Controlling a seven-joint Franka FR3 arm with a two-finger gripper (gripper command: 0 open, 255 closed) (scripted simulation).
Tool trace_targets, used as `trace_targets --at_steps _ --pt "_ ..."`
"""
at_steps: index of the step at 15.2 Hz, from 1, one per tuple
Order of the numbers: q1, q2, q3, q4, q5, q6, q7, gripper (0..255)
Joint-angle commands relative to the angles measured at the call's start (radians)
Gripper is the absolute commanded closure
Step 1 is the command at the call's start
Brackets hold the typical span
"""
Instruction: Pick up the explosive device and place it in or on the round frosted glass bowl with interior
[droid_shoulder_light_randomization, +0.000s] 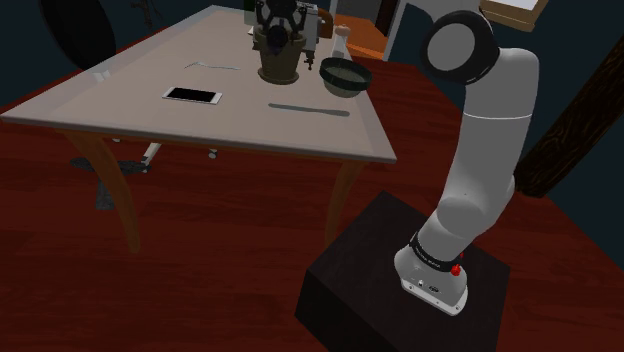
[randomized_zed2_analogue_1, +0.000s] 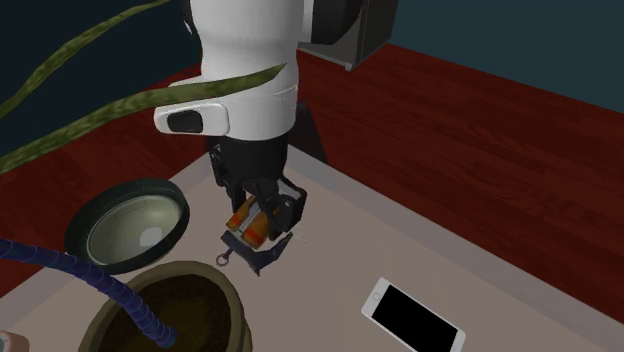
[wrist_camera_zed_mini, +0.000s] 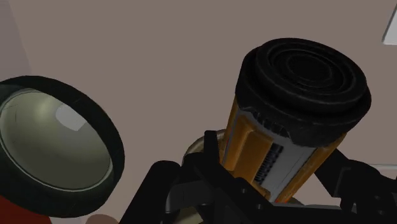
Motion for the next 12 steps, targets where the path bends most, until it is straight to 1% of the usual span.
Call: trace_targets --at_steps 1,4,7,12 --pt "0.013 0.031 0.0 0.081 -0.009 -0.05 -0.002 255" --pt "0.03 0.075 -0.002 0.19 -0.021 -0.115 -0.01 255" --pt "-0.046 -0.034 -0.011 0.025 0.015 -0.049 -0.063 255" --pt "-0.145 -0.157 -0.045 -0.145 0.063 0.016 -0.168 255"
